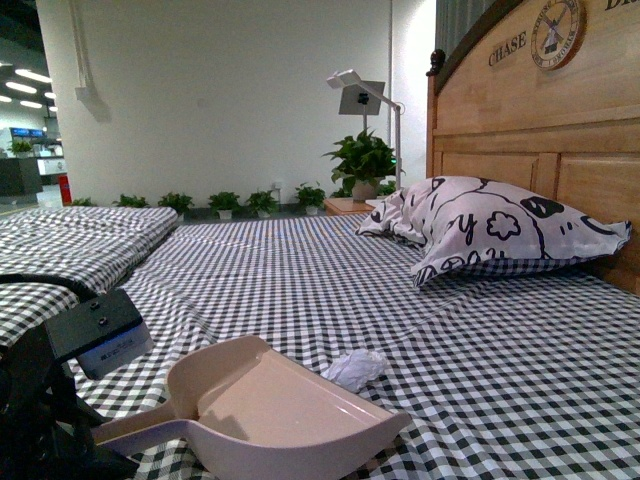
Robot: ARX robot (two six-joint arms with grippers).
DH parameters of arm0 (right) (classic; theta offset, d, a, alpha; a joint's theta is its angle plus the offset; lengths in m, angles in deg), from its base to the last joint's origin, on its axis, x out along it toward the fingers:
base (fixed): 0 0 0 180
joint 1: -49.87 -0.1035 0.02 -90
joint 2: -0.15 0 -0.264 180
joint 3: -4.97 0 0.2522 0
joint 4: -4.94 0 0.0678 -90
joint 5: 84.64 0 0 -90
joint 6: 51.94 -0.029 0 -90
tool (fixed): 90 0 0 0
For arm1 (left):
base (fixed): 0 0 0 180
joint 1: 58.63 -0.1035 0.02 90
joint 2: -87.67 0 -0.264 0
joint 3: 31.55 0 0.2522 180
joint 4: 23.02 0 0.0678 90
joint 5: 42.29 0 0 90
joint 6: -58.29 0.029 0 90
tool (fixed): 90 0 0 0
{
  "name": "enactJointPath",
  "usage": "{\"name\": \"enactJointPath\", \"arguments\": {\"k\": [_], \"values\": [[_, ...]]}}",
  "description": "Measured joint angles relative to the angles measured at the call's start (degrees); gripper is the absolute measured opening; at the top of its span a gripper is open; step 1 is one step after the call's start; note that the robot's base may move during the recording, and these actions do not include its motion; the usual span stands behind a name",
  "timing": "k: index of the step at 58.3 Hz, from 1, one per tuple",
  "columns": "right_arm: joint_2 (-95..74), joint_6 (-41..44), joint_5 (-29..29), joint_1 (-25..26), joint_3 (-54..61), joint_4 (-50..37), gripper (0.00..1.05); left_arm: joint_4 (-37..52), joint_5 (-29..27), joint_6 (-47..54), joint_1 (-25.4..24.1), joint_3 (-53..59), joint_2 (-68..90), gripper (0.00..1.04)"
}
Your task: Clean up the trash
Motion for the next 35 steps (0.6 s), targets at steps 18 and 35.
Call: {"name": "enactJointPath", "arguments": {"k": [18,35], "values": [[0.0,0.0,0.0,0.0,0.0,0.0,0.19,-6.8,1.0,2.8,-1.0,-3.4,0.4,0.27],[0.0,0.0,0.0,0.0,0.0,0.0,0.19,-12.2,0.9,6.6,-2.2,-4.6,-1.1,0.27]]}}
